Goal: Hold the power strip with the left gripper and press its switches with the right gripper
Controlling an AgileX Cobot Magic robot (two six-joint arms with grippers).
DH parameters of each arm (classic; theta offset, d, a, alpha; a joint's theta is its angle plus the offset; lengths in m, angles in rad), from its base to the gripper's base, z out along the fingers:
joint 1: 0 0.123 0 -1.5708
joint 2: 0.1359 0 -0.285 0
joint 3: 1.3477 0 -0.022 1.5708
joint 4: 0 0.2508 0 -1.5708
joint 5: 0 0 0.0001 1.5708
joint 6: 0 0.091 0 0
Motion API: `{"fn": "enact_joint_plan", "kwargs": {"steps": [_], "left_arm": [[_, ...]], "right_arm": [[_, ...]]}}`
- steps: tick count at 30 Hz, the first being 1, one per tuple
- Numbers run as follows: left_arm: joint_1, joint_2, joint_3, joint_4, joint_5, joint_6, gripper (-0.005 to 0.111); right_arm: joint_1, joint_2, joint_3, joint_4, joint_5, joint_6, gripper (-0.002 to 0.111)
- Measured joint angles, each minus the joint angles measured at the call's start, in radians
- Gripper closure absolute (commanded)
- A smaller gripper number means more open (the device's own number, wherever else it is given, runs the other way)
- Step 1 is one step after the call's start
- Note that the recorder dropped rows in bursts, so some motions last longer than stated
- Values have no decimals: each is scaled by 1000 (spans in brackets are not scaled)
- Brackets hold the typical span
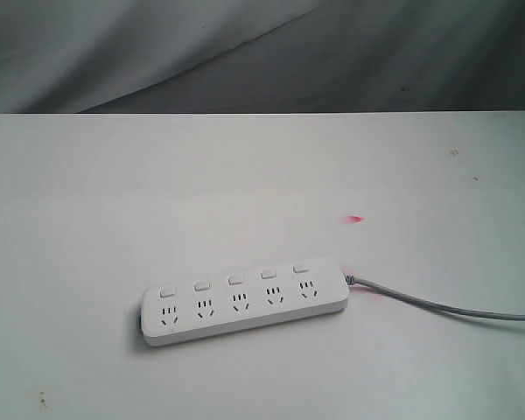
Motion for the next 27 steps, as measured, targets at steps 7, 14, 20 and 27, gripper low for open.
{"fn": "enact_joint_plan", "kwargs": {"steps": [7, 14, 20, 27], "left_arm": [[0, 359, -276, -90, 239, 150, 107], [0, 577, -297, -478, 353, 674, 107], [0, 669, -249, -668, 360, 983, 107], [0, 740, -167, -807, 349, 1280, 107]], "right_arm": [[0, 0, 0, 0, 0, 0, 108], [0, 0, 0, 0, 0, 0, 108], [0, 0, 0, 0, 0, 0, 108], [0, 0, 0, 0, 0, 0, 108]]}}
